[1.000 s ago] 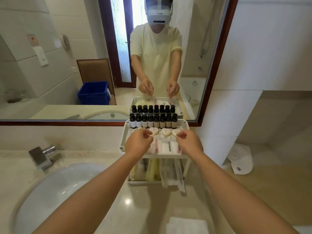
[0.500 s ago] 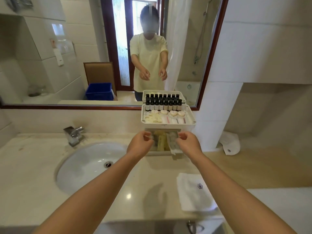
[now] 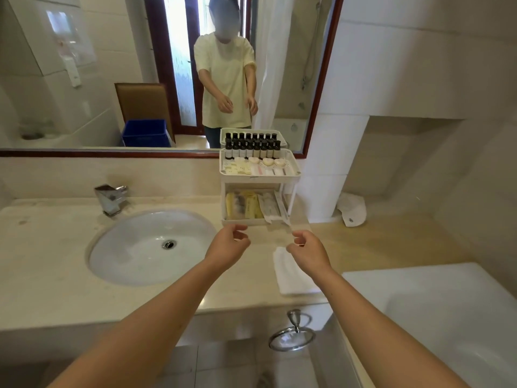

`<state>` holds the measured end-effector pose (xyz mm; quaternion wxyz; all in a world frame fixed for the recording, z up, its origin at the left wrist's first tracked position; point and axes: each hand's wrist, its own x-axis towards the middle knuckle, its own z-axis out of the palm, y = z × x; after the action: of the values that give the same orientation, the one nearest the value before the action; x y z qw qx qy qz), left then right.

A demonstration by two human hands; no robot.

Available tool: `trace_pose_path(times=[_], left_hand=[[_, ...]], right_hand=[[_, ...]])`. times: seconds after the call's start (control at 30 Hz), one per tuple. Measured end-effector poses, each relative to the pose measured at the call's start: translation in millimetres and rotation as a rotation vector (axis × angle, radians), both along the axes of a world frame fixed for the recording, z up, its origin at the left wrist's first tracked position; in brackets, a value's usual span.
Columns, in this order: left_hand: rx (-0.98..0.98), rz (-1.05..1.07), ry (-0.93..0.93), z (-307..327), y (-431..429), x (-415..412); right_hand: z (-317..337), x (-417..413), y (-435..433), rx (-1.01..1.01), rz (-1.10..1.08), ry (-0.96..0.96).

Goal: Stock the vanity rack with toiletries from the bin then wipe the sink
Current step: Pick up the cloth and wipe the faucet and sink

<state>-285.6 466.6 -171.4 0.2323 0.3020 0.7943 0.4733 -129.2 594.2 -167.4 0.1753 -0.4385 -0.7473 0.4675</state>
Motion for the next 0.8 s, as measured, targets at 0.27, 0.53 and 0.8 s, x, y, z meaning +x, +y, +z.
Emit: trace_pose_path(times=[0.27,0.53,0.8], left_hand=[[-0.071,-0.108,-0.02,-38.1,41.0,25.7],[-0.212,-0.23,-0.001,-97.3,103.3,31.4],[-0.365,-0.307,0.037,-153.7,156.4,30.7]], right_hand=[[-48.6,25.7,30.1,-0.067,0.002,-0.115],[-109.2,17.6,83.6,-0.144,0.145,-0.255],[-167.3,-6.5,132.3,-0.016,0.371,-0.507]])
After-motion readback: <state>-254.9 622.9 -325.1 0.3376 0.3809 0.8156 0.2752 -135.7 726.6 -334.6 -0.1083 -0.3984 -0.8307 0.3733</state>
